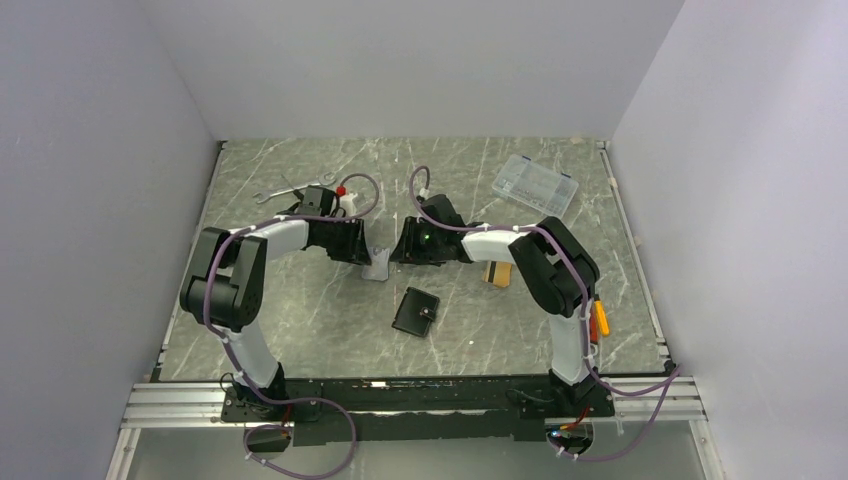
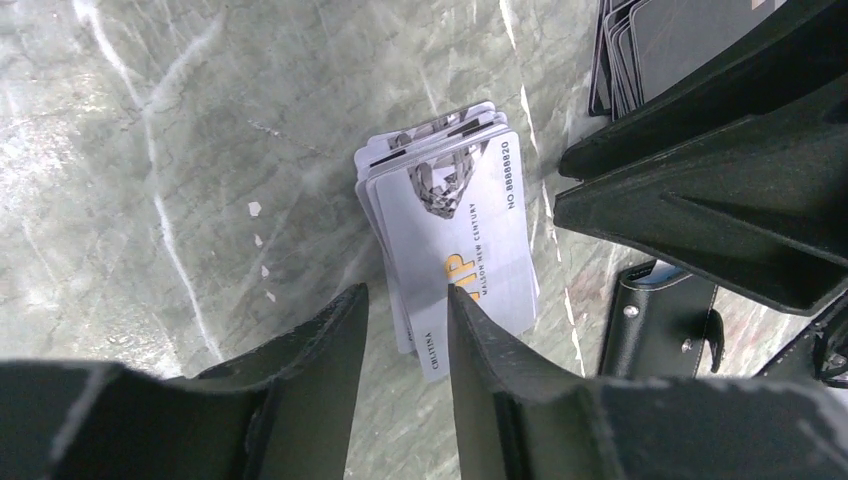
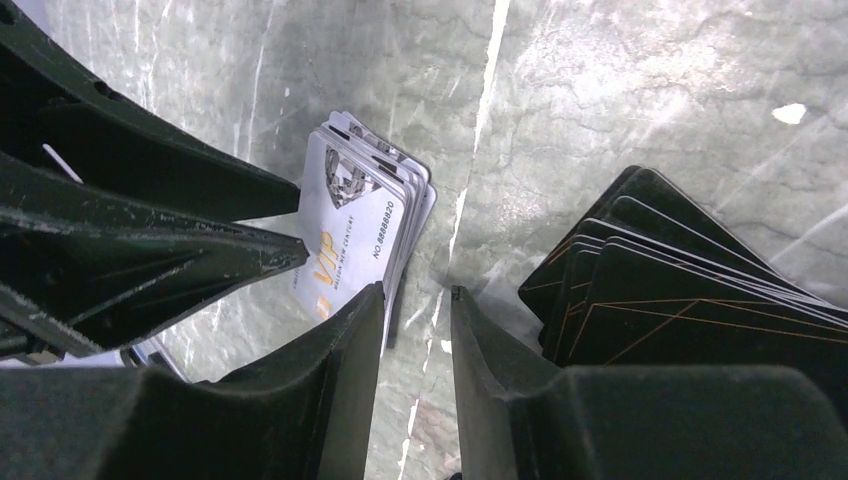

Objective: Put the credit cards into the card holder
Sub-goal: Pick up the credit card from the center of the board.

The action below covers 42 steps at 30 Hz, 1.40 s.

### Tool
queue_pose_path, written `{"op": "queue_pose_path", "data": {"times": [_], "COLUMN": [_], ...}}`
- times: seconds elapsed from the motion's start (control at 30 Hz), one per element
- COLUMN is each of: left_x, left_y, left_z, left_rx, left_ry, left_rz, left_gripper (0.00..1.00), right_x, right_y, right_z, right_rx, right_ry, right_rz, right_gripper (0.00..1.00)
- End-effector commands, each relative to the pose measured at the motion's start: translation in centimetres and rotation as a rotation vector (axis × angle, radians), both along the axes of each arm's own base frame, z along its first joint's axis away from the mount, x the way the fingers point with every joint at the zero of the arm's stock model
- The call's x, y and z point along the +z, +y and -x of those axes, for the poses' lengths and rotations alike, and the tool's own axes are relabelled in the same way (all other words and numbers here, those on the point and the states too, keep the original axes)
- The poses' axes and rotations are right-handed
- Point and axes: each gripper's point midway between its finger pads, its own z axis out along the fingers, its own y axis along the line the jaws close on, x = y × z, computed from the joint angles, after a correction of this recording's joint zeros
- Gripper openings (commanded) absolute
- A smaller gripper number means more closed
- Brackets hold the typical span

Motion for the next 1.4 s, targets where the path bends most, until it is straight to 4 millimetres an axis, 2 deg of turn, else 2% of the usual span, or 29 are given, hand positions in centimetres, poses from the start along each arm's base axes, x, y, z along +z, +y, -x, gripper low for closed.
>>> {"op": "queue_pose_path", "data": {"times": [0.0, 0.17, 0.27, 0.6, 0.83, 1.0, 1.1, 1.37], "left_x": [-1.8, -1.9, -1.7, -0.6, 0.6, 0.5, 0.3, -0.4], "left_y": [0.9, 1.1, 1.0, 1.5, 1.9, 1.6, 1.5, 1.9], "left_z": [1.0, 1.0, 0.9, 0.9, 0.7, 0.9, 1.0, 1.0], "left_rx": [0.023, 0.041, 0.045, 0.071, 0.089, 0.084, 0.084, 0.099], "left_ry": [0.068, 0.088, 0.099, 0.106, 0.098, 0.12, 0.124, 0.133], "left_rz": [-0.005, 0.015, 0.039, 0.114, 0.193, 0.23, 0.231, 0.208], "left_gripper": [0.38, 0.21, 0.16, 0.08, 0.04, 0.04, 0.04, 0.03], "right_x": [0.9, 0.5, 0.2, -1.3, -1.2, -0.3, 1.3, 5.2], "right_y": [1.1, 1.4, 1.4, 1.6, 1.3, 0.9, 0.9, 2.4], "right_z": [-0.9, -0.6, -0.5, 0.1, 0.4, 0.4, 0.3, 0.7], "right_rx": [0.003, 0.003, -0.003, -0.002, -0.004, -0.015, -0.025, -0.009], "right_ry": [-0.014, 0.001, -0.001, 0.014, 0.003, -0.013, -0.047, -0.077], "right_rz": [-0.056, -0.057, -0.039, 0.016, 0.026, 0.026, -0.007, -0.169], "right_gripper": [0.35, 0.41, 0.45, 0.47, 0.47, 0.46, 0.46, 0.42]}}
